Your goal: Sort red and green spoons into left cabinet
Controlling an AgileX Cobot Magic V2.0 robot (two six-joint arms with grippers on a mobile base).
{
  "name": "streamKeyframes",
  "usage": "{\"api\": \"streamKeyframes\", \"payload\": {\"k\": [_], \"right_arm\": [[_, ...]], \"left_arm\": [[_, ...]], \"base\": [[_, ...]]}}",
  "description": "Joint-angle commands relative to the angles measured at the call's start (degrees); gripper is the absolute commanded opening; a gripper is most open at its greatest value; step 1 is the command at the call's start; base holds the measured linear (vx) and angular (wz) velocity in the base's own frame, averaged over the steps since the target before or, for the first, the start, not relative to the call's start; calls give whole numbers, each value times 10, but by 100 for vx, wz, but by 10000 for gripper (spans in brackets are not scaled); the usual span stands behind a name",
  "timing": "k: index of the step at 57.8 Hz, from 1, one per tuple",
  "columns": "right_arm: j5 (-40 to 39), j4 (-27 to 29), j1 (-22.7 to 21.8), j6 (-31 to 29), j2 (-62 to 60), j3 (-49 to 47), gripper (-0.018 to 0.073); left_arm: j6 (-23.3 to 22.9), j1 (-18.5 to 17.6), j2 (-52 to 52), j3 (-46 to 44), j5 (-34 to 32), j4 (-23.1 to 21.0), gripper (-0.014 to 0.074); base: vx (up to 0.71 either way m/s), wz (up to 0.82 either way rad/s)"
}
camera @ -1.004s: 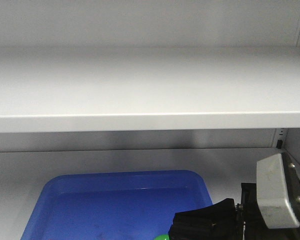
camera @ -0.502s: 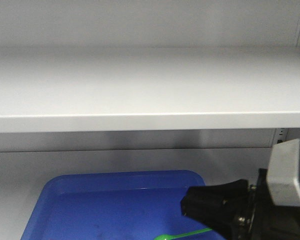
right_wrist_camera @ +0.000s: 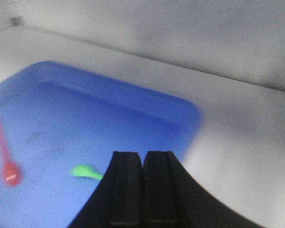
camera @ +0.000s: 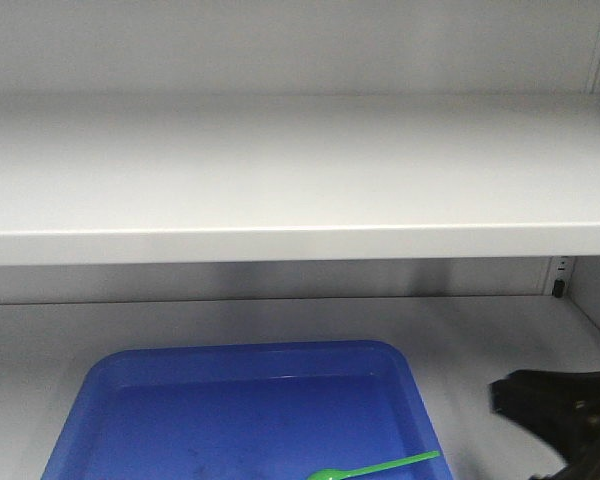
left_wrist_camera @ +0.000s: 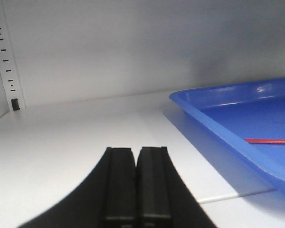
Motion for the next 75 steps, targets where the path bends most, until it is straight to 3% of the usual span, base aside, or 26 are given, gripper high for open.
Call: {"api": "streamKeyframes", "payload": {"k": [1, 11, 26, 33, 57, 62, 75], "right_arm": [[-54, -96, -21, 121, -25, -18, -3], [-78, -197, -60, 215, -73, -7, -3], [-263, -220, -76, 245, -217, 164, -3], [-299, -236, -76, 259, -286, 240, -3], [-307, -251, -76, 260, -457, 456, -3], [-249, -260, -76, 260, -492, 454, -3], [-225, -295, -76, 259, -497, 455, -3]], "left_arm": [[-7, 0, -11, 6, -46, -4, -1], [-7, 0, -11, 6, -46, -4, -1], [-7, 0, -11, 6, -46, -4, -1], [-7, 0, -11, 6, -46, -4, -1], [-7, 0, -11, 6, -46, -4, -1], [-7, 0, -11, 6, -46, -4, -1], [-7, 0, -11, 6, -45, -4, -1]], "base": [[0, 0], [0, 0], [0, 0], [0, 0], [0, 0], [0, 0], [0, 0]]}}
